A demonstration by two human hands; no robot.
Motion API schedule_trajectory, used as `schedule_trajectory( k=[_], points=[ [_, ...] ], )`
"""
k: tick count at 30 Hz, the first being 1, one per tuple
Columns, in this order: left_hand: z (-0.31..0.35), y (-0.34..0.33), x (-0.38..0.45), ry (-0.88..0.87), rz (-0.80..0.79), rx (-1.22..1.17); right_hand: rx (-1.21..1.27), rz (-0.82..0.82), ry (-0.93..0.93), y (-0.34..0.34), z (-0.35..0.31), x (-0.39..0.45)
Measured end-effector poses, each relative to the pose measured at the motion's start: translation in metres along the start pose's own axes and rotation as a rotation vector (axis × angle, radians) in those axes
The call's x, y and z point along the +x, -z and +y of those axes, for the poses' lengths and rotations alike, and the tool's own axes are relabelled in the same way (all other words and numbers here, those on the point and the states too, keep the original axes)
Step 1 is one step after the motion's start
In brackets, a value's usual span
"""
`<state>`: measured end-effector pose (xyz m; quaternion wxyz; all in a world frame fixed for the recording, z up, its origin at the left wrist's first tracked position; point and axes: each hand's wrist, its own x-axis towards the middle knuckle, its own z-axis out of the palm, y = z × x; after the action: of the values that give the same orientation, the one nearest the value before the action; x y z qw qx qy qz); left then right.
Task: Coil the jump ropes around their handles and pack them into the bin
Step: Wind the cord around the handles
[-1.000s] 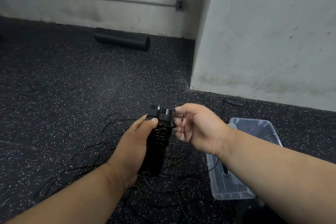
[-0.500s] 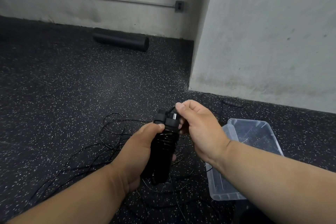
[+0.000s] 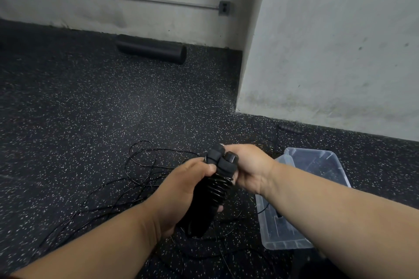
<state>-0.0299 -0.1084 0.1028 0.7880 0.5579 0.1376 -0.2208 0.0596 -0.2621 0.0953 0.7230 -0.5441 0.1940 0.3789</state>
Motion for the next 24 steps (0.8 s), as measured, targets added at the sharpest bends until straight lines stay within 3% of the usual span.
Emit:
schedule_trajectory(
  k=[4, 8, 14, 18, 21, 24],
  points=[
    [0.005, 0.005, -0.001, -0.097, 0.043, -0.011, -0.021, -0.011, -0.052, 0.001, 0.01, 0.002],
    [0.006, 0.009, 0.004, -0.151, 0.104, -0.014, -0.047, -0.006, 0.084, 0.001, 0.011, 0.0],
    [0.011, 0.005, -0.004, -0.091, -0.109, -0.132, -0.096, -0.087, 0.05, 0.002, 0.022, 0.001],
    [0.005, 0.002, -0.003, -0.114, -0.165, -0.14, -0.071, -0.125, 0.01, 0.0, 0.031, -0.002],
    [0.009, 0.008, 0.001, -0.121, 0.011, -0.158, -0.126, -0.018, 0.191, -0.003, 0.032, -0.006],
    [0.014, 0.014, 0.002, -0.082, 0.18, -0.147, -0.436, 0.103, 0.551, -0.007, 0.026, -0.018]
  ],
)
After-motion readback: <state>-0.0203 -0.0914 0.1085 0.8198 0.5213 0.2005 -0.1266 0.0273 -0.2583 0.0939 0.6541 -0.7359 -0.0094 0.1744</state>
